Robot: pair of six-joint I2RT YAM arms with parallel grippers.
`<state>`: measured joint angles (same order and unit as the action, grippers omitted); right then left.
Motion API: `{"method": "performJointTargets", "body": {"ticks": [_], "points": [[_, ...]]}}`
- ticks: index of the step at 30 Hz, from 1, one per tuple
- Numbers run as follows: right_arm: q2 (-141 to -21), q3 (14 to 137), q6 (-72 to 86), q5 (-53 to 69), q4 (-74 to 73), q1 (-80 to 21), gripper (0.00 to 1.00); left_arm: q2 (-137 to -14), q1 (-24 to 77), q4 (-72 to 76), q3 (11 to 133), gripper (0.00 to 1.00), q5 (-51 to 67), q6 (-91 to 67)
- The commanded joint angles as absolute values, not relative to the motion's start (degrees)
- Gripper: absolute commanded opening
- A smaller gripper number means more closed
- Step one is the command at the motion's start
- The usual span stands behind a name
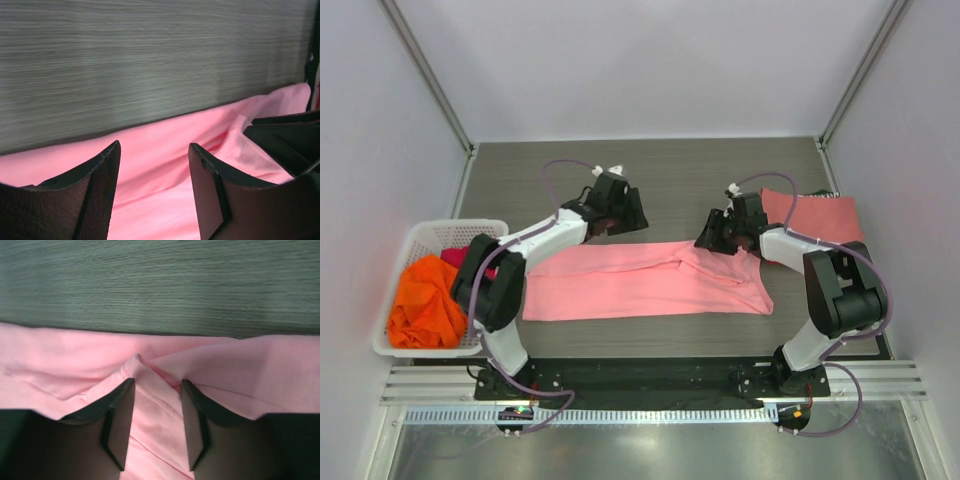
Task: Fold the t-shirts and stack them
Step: Fold the tshirt
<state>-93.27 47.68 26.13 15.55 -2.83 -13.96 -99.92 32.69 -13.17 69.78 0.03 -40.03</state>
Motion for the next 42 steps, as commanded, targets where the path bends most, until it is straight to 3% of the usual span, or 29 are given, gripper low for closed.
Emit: {"method": "performJointTargets", "body": {"ticks": [1, 6, 8, 17, 21, 23, 28, 32, 36, 42], "points": [[-92.11, 48.0, 25.22, 18.54, -0.26, -14.41, 0.47, -105.62, 35.24, -16.69, 76.8, 0.57, 5.62, -39.64], [-87.72, 45.44, 25.23, 21.88, -1.58, -14.41, 0.12, -111.62, 37.61, -17.75, 81.38, 0.54, 8.34, -39.9], [-86.05, 44.21, 25.14, 22.58, -2.28, -14.41, 0.04, -112.94, 38.41, -17.84, 82.26, 0.54, 9.14, -40.16], [-76.21, 39.91, 24.78, 29.09, -8.96, -14.5, 0.01, -114.17, 40.78, -17.75, 83.58, 0.52, 11.34, -39.29], [-73.13, 37.01, 25.49, 31.02, -12.65, -15.99, 0.13, -113.82, 41.13, -17.31, 83.14, 0.52, 12.04, -39.73], [-71.2, 34.81, 26.54, 31.98, -14.23, -17.05, 0.24, -113.73, 41.39, -17.14, 83.23, 0.52, 12.04, -39.64], [-64.87, 29.71, 30.32, 37.08, -13.71, -17.58, 0.33, -114.34, 42.27, -16.79, 84.11, 0.53, 13.53, -39.11], [-60.48, 32.25, 29.97, 31.31, -18.96, -17.49, 0.48, -114.7, 43.59, -16.52, 85.08, 0.52, 14.68, -38.76], [-60.03, 37.43, 29.7, 10.7, -22.94, -16.88, 0.48, -113.56, 44.91, -16.52, 84.2, 0.52, 14.59, -39.37], [-65.21, 39.64, 31.81, -2.26, -22.68, -15.65, 0.47, -107.59, 47.19, -15.47, 77.8, 0.51, 9.23, -40.95]]}}
